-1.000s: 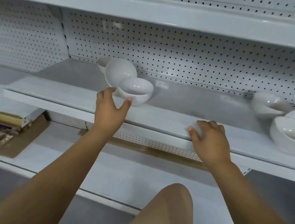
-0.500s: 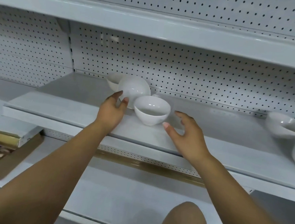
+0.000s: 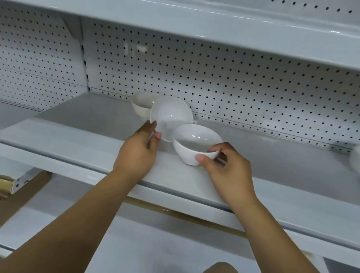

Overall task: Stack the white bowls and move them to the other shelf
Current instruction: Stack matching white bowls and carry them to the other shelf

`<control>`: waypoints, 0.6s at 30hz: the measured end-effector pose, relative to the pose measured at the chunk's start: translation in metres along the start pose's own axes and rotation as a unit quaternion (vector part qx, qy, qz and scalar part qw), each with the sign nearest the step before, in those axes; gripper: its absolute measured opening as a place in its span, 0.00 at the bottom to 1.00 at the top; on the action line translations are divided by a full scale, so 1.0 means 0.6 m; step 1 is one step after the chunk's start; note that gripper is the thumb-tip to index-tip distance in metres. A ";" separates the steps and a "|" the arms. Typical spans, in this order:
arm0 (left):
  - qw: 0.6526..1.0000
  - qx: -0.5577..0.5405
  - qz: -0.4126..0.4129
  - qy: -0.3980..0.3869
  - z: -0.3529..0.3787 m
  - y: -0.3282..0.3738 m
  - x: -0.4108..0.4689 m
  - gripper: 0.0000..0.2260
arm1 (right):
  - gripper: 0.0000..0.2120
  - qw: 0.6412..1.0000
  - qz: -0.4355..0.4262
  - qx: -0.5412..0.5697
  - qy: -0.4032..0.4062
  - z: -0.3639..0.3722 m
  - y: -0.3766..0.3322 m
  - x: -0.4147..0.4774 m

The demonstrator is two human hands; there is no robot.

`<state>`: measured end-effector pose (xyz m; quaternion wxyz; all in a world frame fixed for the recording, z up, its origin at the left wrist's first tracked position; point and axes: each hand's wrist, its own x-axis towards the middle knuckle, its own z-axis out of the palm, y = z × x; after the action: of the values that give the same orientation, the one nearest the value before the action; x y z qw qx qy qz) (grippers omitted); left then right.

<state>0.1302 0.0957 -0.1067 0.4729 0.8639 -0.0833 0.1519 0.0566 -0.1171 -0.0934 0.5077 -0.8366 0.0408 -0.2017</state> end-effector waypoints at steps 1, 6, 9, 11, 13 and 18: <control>1.000 0.002 0.001 0.000 0.001 -0.001 0.000 0.21 | 0.10 1.000 -0.003 0.008 0.009 -0.005 0.005 0.001; 1.000 0.010 0.008 0.000 0.003 -0.007 0.003 0.21 | 0.11 0.998 -0.009 0.011 0.060 -0.039 0.034 0.006; 0.998 0.048 0.038 -0.004 0.006 -0.006 0.003 0.20 | 0.12 0.994 0.005 0.038 0.099 -0.047 0.046 0.006; 0.995 0.089 0.045 -0.014 0.004 -0.005 0.007 0.21 | 0.11 0.993 0.012 0.057 0.103 -0.047 0.046 0.004; 0.990 0.126 0.049 -0.044 0.004 0.001 0.015 0.24 | 0.11 0.992 0.022 0.071 0.105 -0.047 0.046 0.002; 0.997 0.057 0.045 -0.027 0.009 0.012 0.044 0.26 | 0.09 0.985 0.039 0.115 0.121 -0.051 0.045 0.006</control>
<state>0.1536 0.0873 -0.0947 0.4127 0.8888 -0.1264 0.1541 0.0517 -0.1567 -0.1036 0.5993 -0.7397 0.1108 -0.2854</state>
